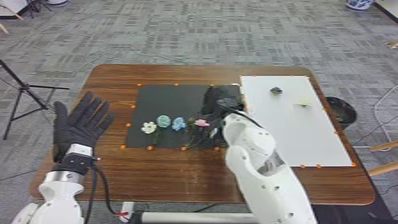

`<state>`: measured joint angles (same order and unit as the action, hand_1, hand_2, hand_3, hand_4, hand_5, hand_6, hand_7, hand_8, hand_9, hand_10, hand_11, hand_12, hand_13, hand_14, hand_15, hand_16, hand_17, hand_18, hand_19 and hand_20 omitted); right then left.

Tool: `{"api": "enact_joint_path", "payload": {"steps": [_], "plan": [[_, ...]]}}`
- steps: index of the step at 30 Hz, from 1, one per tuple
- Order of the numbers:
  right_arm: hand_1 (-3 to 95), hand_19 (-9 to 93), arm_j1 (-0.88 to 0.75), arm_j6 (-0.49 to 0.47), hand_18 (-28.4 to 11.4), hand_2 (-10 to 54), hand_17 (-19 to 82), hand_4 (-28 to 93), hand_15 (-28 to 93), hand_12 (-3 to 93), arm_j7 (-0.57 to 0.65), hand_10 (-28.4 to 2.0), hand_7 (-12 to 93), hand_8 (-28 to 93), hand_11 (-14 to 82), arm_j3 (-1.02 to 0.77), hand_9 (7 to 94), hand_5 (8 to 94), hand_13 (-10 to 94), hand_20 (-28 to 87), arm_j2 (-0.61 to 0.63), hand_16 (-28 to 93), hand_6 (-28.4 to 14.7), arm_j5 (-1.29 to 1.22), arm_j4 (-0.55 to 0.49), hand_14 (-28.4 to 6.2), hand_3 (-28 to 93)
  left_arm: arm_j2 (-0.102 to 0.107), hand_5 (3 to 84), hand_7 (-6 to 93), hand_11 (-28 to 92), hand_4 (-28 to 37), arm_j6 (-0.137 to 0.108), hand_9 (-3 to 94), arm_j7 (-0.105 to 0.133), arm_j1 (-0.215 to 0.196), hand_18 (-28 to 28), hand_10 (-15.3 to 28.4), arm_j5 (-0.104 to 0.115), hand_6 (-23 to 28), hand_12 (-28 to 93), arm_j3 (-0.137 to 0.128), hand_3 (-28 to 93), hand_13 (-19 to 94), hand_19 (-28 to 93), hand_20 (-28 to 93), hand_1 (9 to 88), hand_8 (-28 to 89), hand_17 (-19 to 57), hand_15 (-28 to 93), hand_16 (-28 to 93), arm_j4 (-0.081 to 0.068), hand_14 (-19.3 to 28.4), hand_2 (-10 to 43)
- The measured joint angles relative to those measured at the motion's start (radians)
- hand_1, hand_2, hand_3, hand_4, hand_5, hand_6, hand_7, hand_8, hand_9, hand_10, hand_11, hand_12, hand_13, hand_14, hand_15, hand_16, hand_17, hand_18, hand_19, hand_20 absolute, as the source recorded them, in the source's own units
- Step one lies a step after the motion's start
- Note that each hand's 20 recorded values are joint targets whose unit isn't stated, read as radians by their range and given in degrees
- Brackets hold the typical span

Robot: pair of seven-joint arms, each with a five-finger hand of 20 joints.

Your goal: Arrange flowers

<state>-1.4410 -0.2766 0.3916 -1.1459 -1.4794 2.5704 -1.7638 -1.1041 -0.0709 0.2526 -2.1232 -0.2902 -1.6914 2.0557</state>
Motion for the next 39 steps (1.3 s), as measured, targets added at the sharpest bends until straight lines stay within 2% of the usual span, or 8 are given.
{"api": "enact_joint_path", "payload": {"steps": [3, 5, 8, 11, 19, 24, 27, 39], "plan": [[45.6, 82, 0.018, 0.015, -21.5, -9.5, 34, -27, 64, 14.0, 0.027, -16.0, 12, -10, 8.3, -0.067, 47.1, 51.9, 62, 34, 0.026, 30, -6.8, -0.03, -0.001, -9.6, 76, 0.0, 38.5, 7.6, 15, -28.3, 0.0, 32.6, 0.002, 0.0, 14.9, 13.1, -0.001, 7.2, 7, 0.0, 36, 26, 35, 9, 36.1, -8, -6.5, 18, -3, 0.001, 13.1, 22.7], [46.5, 82, 0.036, 0.036, -21.4, -9.5, 33, -27, 65, 13.7, 0.04, -15.7, 12, -10, 8.0, -0.112, 45.2, 50.6, 60, 34, 0.06, 31, -6.7, -0.03, 0.008, -9.8, 77, 0.0, 38.6, 7.7, 16, -28.3, 0.0, 32.6, 0.004, 0.0, 14.9, 13.0, -0.003, 7.2, 7, -0.001, 42, 26, 35, 9, 33.7, -9, -6.5, 18, -3, 0.001, 13.1, 21.7], [50.3, 80, 0.075, 0.078, -21.3, -9.5, 32, -28, 64, 12.4, 0.06, -13.6, 12, -10, 8.1, -0.171, 43.1, 48.8, 59, 34, 0.127, 32, -6.3, -0.028, 0.055, -9.0, 75, 0.001, 38.9, 8.0, 16, -28.3, 0.0, 32.6, 0.008, -0.001, 14.9, 12.9, -0.005, 7.3, 7, -0.005, 56, 26, 35, 9, 27.3, -9, -6.6, 18, -3, 0.002, 13.2, 20.7], [53.3, 80, 0.116, 0.076, -21.3, -9.5, 32, -28, 64, 11.2, 0.088, -11.5, 12, -11, 8.3, -0.219, 42.4, 46.9, 60, 34, 0.195, 33, -5.0, -0.028, 0.118, -7.6, 73, 0.001, 39.1, 8.1, 16, -28.3, -0.001, 32.6, 0.009, -0.004, 14.8, 12.9, -0.01, 7.2, 7, -0.009, 57, 26, 36, 9, 27.4, -9, -6.5, 18, -3, 0.006, 13.2, 20.6], [54.1, 81, 0.139, -0.158, -21.5, -9.5, 33, -28, 65, 10.0, 0.09, -11.4, 10, -10, 8.7, -0.292, 40.4, 43.3, 61, 36, 0.332, 33, -5.1, 0.038, 0.139, -8.3, 68, -0.002, 39.6, 8.3, 16, -28.3, 0.0, 32.9, 0.009, -0.025, 14.8, 12.8, -0.012, 7.2, 7, -0.012, 61, 26, 36, 9, 26.4, -9, -6.5, 18, -4, 0.013, 13.0, 19.6], [56.3, 80, 0.142, -0.224, -21.5, -9.5, 33, -28, 63, 9.9, 0.085, -9.2, 11, -11, 9.9, -0.304, 44.7, 47.1, 63, 36, 0.363, 33, -3.9, 0.052, 0.147, -6.9, 65, -0.004, 39.7, 8.3, 16, -28.3, 0.0, 33.1, 0.008, -0.028, 14.8, 12.8, -0.012, 7.2, 7, -0.013, 62, 26, 36, 9, 26.1, -9, -6.5, 18, -4, 0.013, 12.8, 20.0], [57.8, 79, 0.145, -0.238, -21.4, -9.5, 33, -28, 61, 10.3, 0.086, -8.2, 13, -11, 10.6, -0.305, 51.2, 52.6, 66, 37, 0.363, 35, -1.7, 0.046, 0.156, -5.7, 64, -0.005, 39.9, 8.3, 16, -28.3, 0.001, 33.3, 0.008, -0.027, 14.8, 12.8, -0.013, 7.2, 7, -0.013, 63, 26, 36, 9, 25.9, -9, -6.5, 18, -4, 0.013, 12.8, 19.9], [63.0, 79, 0.134, -0.232, -20.8, -9.5, 34, -28, 56, 13.2, 0.056, -9.2, 17, -13, 11.8, -0.3, 61.3, 61.5, 70, 38, 0.335, 40, 0.3, 0.061, 0.181, -2.6, 60, -0.008, 40.8, 8.7, 17, -28.3, -0.007, 33.9, 0.008, -0.028, 14.7, 13.1, -0.009, 7.5, 7, -0.013, 64, 26, 36, 9, 25.5, -9, -6.4, 20, -3, 0.016, 14.0, 19.7]]}}
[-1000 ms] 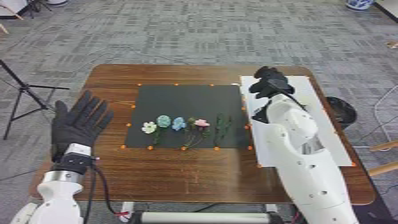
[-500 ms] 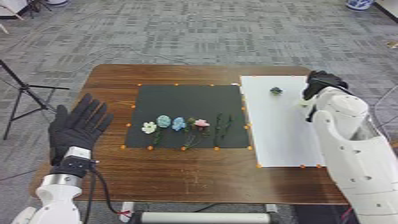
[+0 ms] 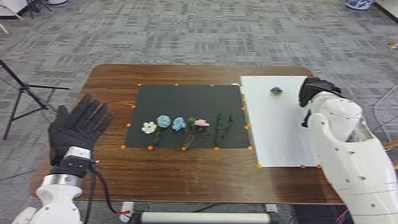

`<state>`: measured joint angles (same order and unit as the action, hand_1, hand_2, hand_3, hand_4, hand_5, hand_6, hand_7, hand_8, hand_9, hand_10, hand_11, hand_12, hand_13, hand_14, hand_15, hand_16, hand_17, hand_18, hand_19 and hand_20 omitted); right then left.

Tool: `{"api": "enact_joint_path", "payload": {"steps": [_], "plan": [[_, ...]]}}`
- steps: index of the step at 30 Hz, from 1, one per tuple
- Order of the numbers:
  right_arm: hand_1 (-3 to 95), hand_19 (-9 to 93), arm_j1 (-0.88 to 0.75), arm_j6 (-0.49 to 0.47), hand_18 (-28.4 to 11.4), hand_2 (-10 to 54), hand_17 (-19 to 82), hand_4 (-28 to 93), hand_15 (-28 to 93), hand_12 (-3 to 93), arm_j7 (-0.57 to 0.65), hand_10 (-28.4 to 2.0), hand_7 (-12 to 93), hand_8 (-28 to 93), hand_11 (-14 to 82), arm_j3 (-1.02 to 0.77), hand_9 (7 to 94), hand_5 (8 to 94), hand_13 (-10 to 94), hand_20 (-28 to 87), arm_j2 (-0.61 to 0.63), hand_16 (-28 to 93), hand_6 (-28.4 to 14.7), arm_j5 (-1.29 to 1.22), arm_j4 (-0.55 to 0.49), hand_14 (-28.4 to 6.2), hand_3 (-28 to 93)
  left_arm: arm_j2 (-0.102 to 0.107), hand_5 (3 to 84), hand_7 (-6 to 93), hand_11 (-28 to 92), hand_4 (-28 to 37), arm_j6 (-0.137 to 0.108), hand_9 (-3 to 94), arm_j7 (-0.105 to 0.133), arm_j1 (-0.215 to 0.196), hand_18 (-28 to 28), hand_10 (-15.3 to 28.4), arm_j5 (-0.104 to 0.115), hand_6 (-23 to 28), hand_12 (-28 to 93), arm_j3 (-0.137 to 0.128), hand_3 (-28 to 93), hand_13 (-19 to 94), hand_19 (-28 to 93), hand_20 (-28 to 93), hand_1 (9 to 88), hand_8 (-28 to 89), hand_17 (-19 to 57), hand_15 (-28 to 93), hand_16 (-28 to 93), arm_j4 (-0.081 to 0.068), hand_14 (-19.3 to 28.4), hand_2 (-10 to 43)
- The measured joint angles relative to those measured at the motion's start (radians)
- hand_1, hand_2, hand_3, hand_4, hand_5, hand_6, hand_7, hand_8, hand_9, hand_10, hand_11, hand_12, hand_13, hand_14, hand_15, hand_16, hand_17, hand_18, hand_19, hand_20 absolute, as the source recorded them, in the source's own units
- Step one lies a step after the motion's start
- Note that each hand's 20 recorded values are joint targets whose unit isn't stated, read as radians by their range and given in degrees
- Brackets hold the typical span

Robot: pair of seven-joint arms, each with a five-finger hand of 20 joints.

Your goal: Arrange flowers

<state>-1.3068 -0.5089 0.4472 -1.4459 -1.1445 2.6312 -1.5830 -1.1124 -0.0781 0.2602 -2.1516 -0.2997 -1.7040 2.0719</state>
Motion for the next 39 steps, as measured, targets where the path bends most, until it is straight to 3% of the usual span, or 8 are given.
{"api": "enact_joint_path", "payload": {"steps": [3, 6, 13, 20, 27, 32, 35, 39], "plan": [[63.4, 79, -0.003, 0.006, -20.5, -9.5, 35, -28, 57, 16.4, -0.008, -10.0, 19, -13, 15.8, 0.004, 65.5, 64.8, 70, 39, -0.009, 41, 0.7, 0.019, 0.013, -2.4, 62, -0.001, 40.9, 8.7, 17, -28.3, -0.009, 34.0, 0.003, -0.003, 14.7, 13.1, 0.002, 7.6, 7, -0.003, 65, 26, 36, 9, 25.4, -9, -6.5, 21, -3, 0.001, 14.1, 19.7], [64.3, 80, -0.01, 0.037, -20.3, -9.5, 36, -28, 59, 30.7, -0.007, -7.2, 24, -5, 10.4, 0.007, 73.6, 67.4, 71, 41, -0.014, 42, 1.5, 0.034, 0.023, -2.0, 64, -0.002, 41.1, 8.8, 18, -28.3, -0.011, 34.1, 0.005, -0.004, 14.7, 13.2, 0.003, 7.6, 7, -0.006, 64, 26, 36, 9, 25.6, -9, -6.4, 21, -4, 0.001, 14.2, 19.7], [66.9, 81, -0.043, 0.233, -19.9, -9.5, 39, -28, 61, 44.5, -0.016, -6.3, 33, 0, 14.1, 0.008, 81.0, 70.7, 74, 42, -0.014, 43, 2.0, 0.055, 0.05, -2.3, 65, -0.002, 41.3, 9.0, 18, -28.3, -0.024, 34.2, 0.011, -0.004, 14.6, 13.3, 0.011, 7.7, 7, -0.006, 64, 27, 36, 9, 25.6, -9, -6.4, 21, -4, 0.002, 14.2, 19.8], [45.9, 81, -0.061, 0.247, -20.7, -9.5, 38, -25, 64, 14.4, -0.016, -11.7, 15, -12, 10.7, 0.008, 61.5, 59.9, 73, 40, -0.009, 31, -1.9, 0.039, 0.045, -5.7, 77, -0.005, 41.4, 9.1, 18, -28.3, -0.026, 34.4, 0.012, -0.006, 14.6, 13.3, 0.011, 7.7, 7, -0.006, 64, 27, 36, 9, 25.6, -9, -6.4, 22, -4, 0.004, 14.2, 19.8], [44.4, 83, -0.092, 0.266, -21.0, -9.5, 38, -25, 68, 13.5, -0.023, -11.8, 15, -11, 11.0, 0.007, 60.8, 59.9, 73, 40, 0.016, 30, -1.8, -0.03, -0.016, -6.1, 76, -0.006, 41.3, 9.1, 18, -28.3, -0.026, 34.4, 0.013, -0.008, 14.6, 13.3, 0.011, 7.6, 7, -0.006, 65, 27, 37, 9, 25.4, -9, -6.6, 22, -4, 0.005, 14.3, 19.9], [41.1, 81, -0.112, 0.365, -21.4, -9.5, 35, -28, 71, 12.4, -0.044, -13.7, 10, -10, 6.8, 0.004, 48.5, 49.3, 68, 39, 0.035, 30, -4.4, -0.028, -0.04, -8.0, 75, -0.006, 41.3, 9.2, 18, -28.3, -0.025, 34.5, 0.013, -0.008, 14.7, 13.2, 0.01, 7.6, 7, -0.006, 64, 27, 37, 9, 25.5, -9, -6.6, 22, -4, 0.006, 14.3, 19.9], [41.3, 80, -0.113, 0.315, -21.9, -9.5, 33, -28, 73, 11.9, -0.053, -14.0, 8, -10, 5.3, -0.012, 44.0, 44.7, 64, 39, 0.038, 30, -5.8, 0.036, -0.055, -9.4, 72, -0.006, 41.3, 9.2, 18, -28.3, -0.025, 34.4, 0.013, -0.009, 14.7, 13.2, 0.01, 7.6, 7, -0.006, 64, 27, 37, 9, 25.6, -9, -6.6, 22, -4, 0.006, 14.3, 19.9], [42.1, 79, -0.096, 0.038, -22.3, -9.5, 32, -28, 73, 11.7, -0.056, -14.8, 6, -9, 4.8, -0.042, 40.4, 42.1, 62, 39, 0.043, 30, -6.7, 0.094, -0.075, -10.2, 74, -0.007, 41.5, 9.3, 18, -28.3, -0.025, 34.6, 0.013, -0.009, 14.7, 13.3, 0.01, 7.7, 7, -0.007, 65, 27, 37, 9, 25.3, -9, -6.6, 22, -4, 0.006, 14.3, 19.9]]}}
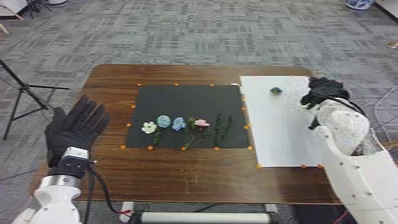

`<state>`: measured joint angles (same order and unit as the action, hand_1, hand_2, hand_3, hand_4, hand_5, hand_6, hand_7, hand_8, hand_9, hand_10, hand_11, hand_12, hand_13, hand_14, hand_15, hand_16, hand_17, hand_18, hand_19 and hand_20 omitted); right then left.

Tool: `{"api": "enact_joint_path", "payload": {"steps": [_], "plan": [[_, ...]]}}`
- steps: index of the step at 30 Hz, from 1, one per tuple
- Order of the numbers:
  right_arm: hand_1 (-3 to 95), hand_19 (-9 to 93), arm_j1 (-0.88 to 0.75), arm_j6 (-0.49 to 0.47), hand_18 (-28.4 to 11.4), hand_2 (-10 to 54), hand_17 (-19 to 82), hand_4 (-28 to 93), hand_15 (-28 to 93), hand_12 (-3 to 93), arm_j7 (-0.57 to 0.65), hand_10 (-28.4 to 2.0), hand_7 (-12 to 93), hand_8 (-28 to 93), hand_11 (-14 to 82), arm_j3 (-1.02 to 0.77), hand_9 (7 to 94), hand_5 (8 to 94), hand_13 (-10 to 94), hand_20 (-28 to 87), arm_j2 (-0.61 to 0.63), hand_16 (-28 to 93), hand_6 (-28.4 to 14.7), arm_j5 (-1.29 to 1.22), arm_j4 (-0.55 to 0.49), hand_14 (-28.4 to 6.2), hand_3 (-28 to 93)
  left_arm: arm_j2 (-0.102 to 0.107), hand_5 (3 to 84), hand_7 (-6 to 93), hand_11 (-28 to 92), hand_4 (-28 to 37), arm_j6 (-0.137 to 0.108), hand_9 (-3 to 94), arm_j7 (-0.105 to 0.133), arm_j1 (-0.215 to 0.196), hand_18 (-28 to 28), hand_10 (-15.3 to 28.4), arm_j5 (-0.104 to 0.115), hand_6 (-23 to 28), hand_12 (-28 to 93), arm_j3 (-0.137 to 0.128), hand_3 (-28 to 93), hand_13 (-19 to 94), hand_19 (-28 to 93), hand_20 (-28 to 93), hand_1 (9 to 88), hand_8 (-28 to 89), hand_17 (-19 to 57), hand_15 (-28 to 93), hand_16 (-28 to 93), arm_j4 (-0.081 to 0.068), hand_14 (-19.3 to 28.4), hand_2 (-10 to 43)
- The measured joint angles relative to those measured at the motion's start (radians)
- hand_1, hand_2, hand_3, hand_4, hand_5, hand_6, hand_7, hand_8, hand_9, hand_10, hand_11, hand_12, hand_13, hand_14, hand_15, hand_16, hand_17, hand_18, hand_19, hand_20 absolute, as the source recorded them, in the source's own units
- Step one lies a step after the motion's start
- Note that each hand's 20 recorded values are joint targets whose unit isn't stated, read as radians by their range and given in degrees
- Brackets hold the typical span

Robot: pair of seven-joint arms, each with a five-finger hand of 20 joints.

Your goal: Arrange flowers

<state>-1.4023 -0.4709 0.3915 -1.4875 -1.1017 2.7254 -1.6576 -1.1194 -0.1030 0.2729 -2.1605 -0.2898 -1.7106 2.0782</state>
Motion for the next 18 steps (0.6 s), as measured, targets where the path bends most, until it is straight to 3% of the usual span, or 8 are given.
{"api": "enact_joint_path", "payload": {"steps": [3, 7, 9, 14, 15, 18], "plan": [[45.1, 79, 0.014, -0.152, -22.3, -9.5, 32, -28, 74, 11.5, 0.008, -14.0, 7, -9, 5.6, -0.009, 40.2, 41.5, 62, 39, 0.006, 29, -5.7, -0.023, -0.001, -10.1, 75, 0.0, 41.8, 9.5, 18, -28.3, -0.005, 34.8, 0.0, 0.0, 14.8, 13.3, 0.002, 7.8, 7, 0.0, 65, 27, 37, 9, 25.1, -9, -6.6, 22, -4, 0.001, 14.4, 19.9], [50.0, 80, 0.015, -0.152, -21.8, -9.5, 35, -28, 73, 11.0, 0.014, -10.5, 12, -11, 9.5, -0.009, 47.4, 48.8, 66, 39, 0.01, 28, -2.7, -0.039, 0.011, -8.4, 74, 0.001, 42.1, 9.6, 18, -28.3, -0.03, 35.0, 0.002, 0.003, 14.8, 13.4, 0.008, 7.9, 7, 0.004, 65, 27, 38, 9, 25.0, -9, -6.7, 22, -4, 0.002, 14.4, 20.0], [51.7, 81, 0.013, -0.099, -21.3, -9.5, 37, -28, 73, 11.2, 0.018, -8.3, 14, -12, 11.6, -0.003, 53.5, 53.7, 69, 39, 0.013, 28, -1.1, -0.038, 0.023, -7.5, 73, 0.002, 42.1, 9.7, 18, -28.3, -0.032, 35.0, 0.002, 0.004, 14.8, 13.4, 0.009, 8.0, 7, 0.006, 65, 27, 38, 9, 25.0, -9, -6.6, 23, -4, 0.002, 14.4, 20.0], [54.3, 83, -0.006, 0.183, -21.1, -9.5, 40, -28, 72, 13.0, 0.032, -8.4, 18, -13, 13.1, 0.023, 66.1, 65.4, 73, 39, 0.017, 29, 2.4, -0.025, 0.074, -6.8, 70, 0.004, 42.9, 10.0, 19, -28.3, -0.034, 35.5, 0.003, 0.01, 14.8, 13.7, 0.012, 8.4, 7, 0.009, 65, 27, 38, 9, 25.2, -9, -6.7, 24, -4, 0.001, 14.7, 20.1], [56.1, 83, -0.011, 0.228, -21.1, -9.5, 40, -28, 72, 13.8, 0.032, -8.4, 20, -9, 13.3, 0.027, 68.2, 67.2, 74, 39, 0.017, 30, 2.4, -0.019, 0.083, -6.5, 67, 0.004, 43.0, 10.1, 19, -28.3, -0.038, 35.5, 0.004, 0.011, 14.9, 13.8, 0.014, 8.4, 7, 0.01, 65, 27, 38, 9, 25.2, -9, -6.7, 24, -4, 0.001, 14.7, 20.2], [60.5, 83, -0.025, 0.276, -21.0, -9.5, 41, -28, 72, 16.4, 0.03, -8.1, 22, -4, 13.0, 0.029, 72.0, 71.5, 75, 39, 0.017, 30, 2.3, -0.004, 0.097, -6.1, 61, 0.007, 43.1, 10.2, 20, -28.3, -0.05, 35.7, 0.015, 0.014, 14.9, 13.8, 0.021, 8.4, 7, 0.014, 65, 28, 39, 9, 25.2, -9, -6.7, 24, -4, 0.001, 14.7, 20.3]]}}
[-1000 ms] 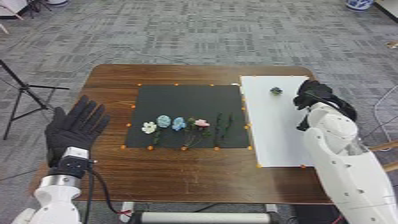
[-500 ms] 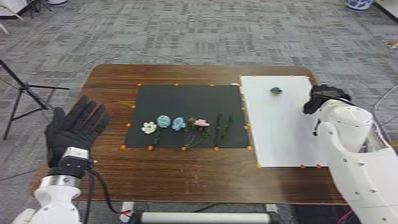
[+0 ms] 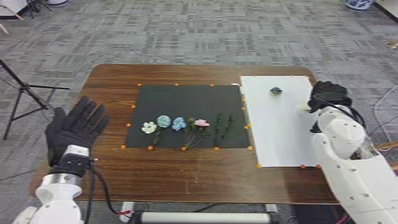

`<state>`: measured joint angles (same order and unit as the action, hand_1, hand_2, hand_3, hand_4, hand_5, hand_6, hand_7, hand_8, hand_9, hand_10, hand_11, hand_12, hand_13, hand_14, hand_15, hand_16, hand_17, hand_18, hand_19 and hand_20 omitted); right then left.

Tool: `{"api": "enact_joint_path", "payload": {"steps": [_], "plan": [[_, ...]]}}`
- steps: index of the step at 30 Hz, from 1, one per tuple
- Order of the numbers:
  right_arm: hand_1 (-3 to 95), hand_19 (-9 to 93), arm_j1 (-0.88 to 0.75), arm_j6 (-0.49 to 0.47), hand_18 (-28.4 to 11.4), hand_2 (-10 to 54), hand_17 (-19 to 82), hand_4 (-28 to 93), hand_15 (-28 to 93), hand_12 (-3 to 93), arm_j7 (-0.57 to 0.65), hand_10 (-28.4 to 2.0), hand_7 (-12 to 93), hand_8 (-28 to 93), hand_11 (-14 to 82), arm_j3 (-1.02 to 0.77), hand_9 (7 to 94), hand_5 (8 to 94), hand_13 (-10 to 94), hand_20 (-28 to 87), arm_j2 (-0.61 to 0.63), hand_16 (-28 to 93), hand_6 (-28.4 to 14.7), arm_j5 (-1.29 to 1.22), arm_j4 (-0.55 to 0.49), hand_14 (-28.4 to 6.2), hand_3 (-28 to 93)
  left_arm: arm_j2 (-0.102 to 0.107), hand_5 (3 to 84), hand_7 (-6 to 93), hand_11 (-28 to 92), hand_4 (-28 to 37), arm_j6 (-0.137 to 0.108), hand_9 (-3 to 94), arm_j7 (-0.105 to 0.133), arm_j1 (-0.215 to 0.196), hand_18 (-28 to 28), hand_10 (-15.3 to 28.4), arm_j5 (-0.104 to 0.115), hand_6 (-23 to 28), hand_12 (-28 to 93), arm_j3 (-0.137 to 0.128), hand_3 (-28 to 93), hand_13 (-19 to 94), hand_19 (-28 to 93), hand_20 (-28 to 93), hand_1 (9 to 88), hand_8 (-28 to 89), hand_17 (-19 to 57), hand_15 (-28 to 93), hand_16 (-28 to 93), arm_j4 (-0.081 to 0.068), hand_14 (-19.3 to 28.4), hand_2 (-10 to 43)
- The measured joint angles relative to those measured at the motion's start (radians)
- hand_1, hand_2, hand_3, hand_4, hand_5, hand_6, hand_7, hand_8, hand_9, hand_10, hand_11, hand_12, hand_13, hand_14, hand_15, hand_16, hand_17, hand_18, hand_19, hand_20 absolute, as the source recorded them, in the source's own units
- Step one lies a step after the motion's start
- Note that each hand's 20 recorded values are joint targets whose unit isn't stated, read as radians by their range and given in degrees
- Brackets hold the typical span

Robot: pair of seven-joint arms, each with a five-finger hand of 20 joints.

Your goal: Arrange flowers

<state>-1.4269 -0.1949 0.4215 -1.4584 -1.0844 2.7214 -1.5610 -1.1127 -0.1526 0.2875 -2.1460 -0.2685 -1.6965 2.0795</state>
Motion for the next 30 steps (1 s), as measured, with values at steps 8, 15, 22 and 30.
{"api": "enact_joint_path", "payload": {"steps": [8, 15, 22, 30], "plan": [[62.1, 83, -0.013, -0.011, -20.9, -9.5, 41, -28, 71, 23.0, 0.0, -7.3, 24, -3, 8.5, -0.001, 76.1, 74.4, 75, 39, -0.001, 31, 2.2, 0.008, 0.008, -6.2, 59, 0.002, 43.2, 10.3, 20, -28.3, -0.005, 35.8, 0.012, 0.001, 14.8, 13.8, 0.003, 8.4, 7, 0.0, 65, 28, 39, 9, 25.1, -9, -6.6, 24, -5, 0.001, 14.7, 20.5], [62.7, 83, -0.013, 0.02, -20.5, -9.5, 42, -28, 70, 28.3, 0.002, -7.0, 32, 2, 3.7, 0.0, 80.9, 78.1, 76, 39, -0.002, 31, 1.2, 0.005, 0.018, -5.6, 62, 0.002, 43.1, 10.2, 20, -28.3, -0.004, 35.8, 0.012, 0.001, 14.8, 13.7, 0.003, 8.3, 7, 0.0, 65, 28, 39, 9, 25.2, -9, -6.6, 24, -5, 0.001, 14.6, 20.5], [61.9, 83, -0.027, 0.097, -20.4, -9.5, 42, -28, 70, 29.4, -0.003, -6.8, 33, 6, 3.7, 0.008, 80.2, 75.8, 76, 39, -0.001, 31, 0.1, -0.007, 0.013, -5.5, 64, 0.001, 42.9, 10.1, 19, -28.3, -0.003, 35.7, 0.012, 0.0, 14.8, 13.7, 0.002, 8.2, 7, 0.0, 65, 28, 39, 9, 25.0, -9, -6.6, 24, -5, 0.002, 14.6, 20.5], [61.0, 83, -0.045, 0.134, -20.4, -9.5, 41, -28, 69, 29.3, -0.034, -6.8, 34, 6, 3.7, 0.038, 79.9, 75.4, 76, 39, 0.01, 31, -0.1, -0.069, -0.066, -5.5, 66, 0.001, 42.7, 9.9, 19, -28.3, -0.002, 35.6, 0.012, 0.001, 14.8, 13.7, 0.001, 8.1, 7, 0.0, 65, 28, 39, 9, 25.2, -9, -6.6, 24, -5, 0.002, 14.6, 20.4]]}}
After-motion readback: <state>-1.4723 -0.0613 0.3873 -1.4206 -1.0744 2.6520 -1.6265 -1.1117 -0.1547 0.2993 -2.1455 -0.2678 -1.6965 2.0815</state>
